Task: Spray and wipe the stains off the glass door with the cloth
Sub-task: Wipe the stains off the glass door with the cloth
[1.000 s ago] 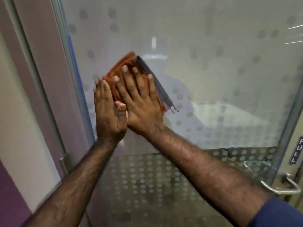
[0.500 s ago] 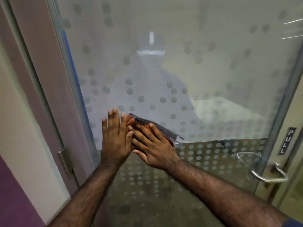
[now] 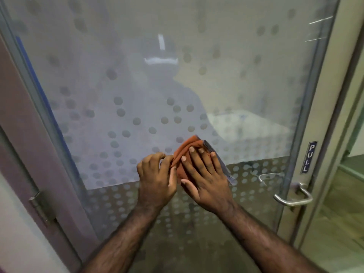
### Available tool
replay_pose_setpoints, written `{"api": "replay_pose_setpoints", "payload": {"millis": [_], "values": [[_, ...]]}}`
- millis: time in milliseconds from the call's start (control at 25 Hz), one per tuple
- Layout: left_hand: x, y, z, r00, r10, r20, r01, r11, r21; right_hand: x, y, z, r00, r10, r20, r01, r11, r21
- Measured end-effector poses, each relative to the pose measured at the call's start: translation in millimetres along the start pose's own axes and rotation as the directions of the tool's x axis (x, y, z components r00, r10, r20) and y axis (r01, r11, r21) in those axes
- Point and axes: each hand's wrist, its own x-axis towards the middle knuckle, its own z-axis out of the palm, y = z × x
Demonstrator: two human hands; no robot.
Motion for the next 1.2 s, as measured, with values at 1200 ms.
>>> {"api": "replay_pose_setpoints", "payload": {"millis": [1200], "values": [[-23, 67, -37, 0.704, -0.196, 0.682, 0.707, 0.281, -0.649, -72, -31, -118, 0.436, 0.66, 0.612, -0.667, -0.22, 0.712]]}}
